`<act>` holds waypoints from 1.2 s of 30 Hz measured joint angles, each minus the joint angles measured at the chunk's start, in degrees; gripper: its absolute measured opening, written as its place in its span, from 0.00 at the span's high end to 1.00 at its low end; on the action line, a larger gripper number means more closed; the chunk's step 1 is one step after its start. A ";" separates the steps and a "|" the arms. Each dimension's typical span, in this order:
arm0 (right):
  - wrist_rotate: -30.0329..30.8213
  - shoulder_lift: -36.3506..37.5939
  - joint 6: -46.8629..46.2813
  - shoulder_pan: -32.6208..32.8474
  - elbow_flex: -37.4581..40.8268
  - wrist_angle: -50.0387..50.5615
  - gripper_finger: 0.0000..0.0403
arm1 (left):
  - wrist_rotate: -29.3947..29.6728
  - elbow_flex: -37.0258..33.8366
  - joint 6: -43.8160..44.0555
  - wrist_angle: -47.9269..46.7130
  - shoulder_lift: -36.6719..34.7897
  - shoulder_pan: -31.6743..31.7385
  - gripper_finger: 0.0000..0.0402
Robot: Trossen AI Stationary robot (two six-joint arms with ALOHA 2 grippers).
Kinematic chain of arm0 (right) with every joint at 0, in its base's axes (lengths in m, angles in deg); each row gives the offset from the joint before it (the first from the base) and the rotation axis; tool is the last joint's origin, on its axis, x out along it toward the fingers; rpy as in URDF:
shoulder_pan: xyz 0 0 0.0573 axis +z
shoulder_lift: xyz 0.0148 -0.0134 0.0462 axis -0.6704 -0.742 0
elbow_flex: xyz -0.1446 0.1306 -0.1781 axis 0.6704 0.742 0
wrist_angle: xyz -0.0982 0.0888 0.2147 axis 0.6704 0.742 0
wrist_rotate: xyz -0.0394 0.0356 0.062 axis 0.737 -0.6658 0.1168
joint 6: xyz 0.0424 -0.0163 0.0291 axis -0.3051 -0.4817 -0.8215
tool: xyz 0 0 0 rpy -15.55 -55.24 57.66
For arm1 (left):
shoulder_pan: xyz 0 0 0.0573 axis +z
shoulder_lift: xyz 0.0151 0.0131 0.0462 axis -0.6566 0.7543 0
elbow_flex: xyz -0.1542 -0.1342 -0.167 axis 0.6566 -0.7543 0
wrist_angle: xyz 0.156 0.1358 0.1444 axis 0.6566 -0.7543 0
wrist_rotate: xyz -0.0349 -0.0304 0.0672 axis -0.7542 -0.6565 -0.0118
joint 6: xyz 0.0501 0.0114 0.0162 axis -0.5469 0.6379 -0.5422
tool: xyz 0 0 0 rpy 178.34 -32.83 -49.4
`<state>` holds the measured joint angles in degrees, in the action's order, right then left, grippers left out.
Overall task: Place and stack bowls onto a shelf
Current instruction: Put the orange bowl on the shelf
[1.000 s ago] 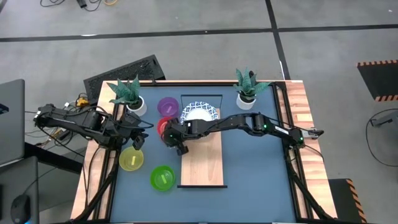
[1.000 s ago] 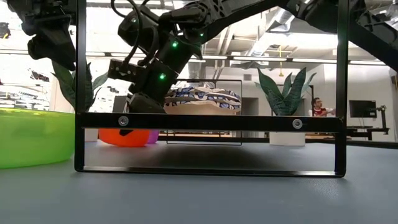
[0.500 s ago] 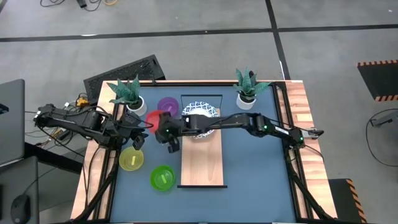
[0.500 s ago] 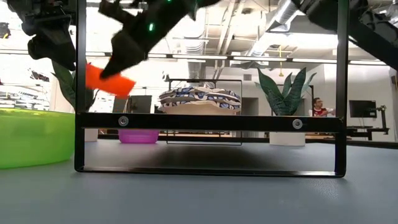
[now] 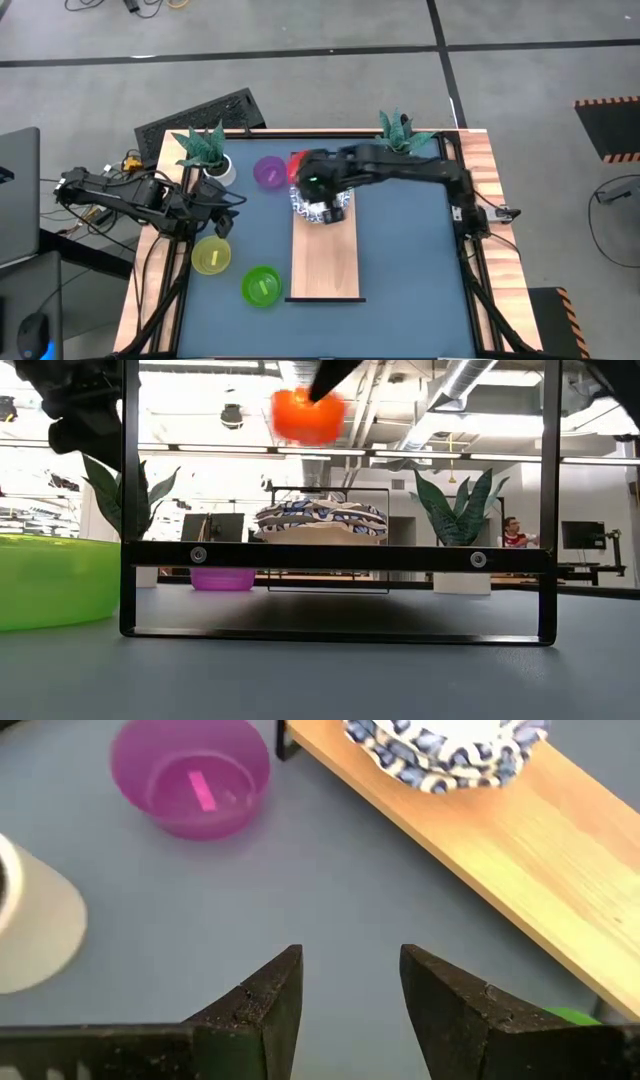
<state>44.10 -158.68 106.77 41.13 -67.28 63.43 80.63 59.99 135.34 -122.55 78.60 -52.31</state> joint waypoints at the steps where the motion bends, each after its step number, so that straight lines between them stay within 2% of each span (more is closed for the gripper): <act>1: 0.33 1.90 -1.07 -0.36 -0.02 2.15 0.94 | 0.69 0.00 0.01 0.05 0.02 0.00 0.62; 5: 1.14 8.81 -5.82 -0.64 -0.04 10.55 0.94 | 1.51 0.00 0.01 0.10 0.02 0.00 0.62; 8: 0.55 13.34 -10.22 2.59 -0.04 12.63 0.94 | 1.66 0.00 -0.16 0.18 0.02 0.00 0.62; 12: -3.66 17.17 -15.25 8.55 0.18 13.07 0.94 | 3.25 0.00 -0.58 0.29 0.02 0.00 0.62; 15: -2.70 19.00 -18.35 13.77 4.33 13.16 0.94 | 4.56 0.00 -0.60 0.71 0.02 0.00 0.62; 18: -2.79 20.22 -21.65 18.35 12.30 12.45 0.94 | 5.64 0.00 -1.11 1.61 0.00 0.00 0.62; 23: -3.71 23.37 -19.71 23.82 29.82 0.24 0.94 | 6.18 0.00 -3.54 2.87 0.02 0.00 0.62; 28: -3.98 25.53 -15.49 24.38 44.86 -11.57 0.94 | 6.74 0.00 -6.77 3.66 0.02 0.00 0.62; 33: -4.18 24.35 -6.07 22.58 52.71 -21.23 0.94 | 7.17 0.00 -8.54 3.66 0.02 0.00 0.62; 36: -7.63 20.99 -1.96 21.42 54.03 -25.31 0.94 | 7.24 0.00 -9.85 3.64 0.02 0.00 0.62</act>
<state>36.47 -137.68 104.82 62.55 -13.25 38.12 87.87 59.99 125.49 -118.92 78.62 -52.31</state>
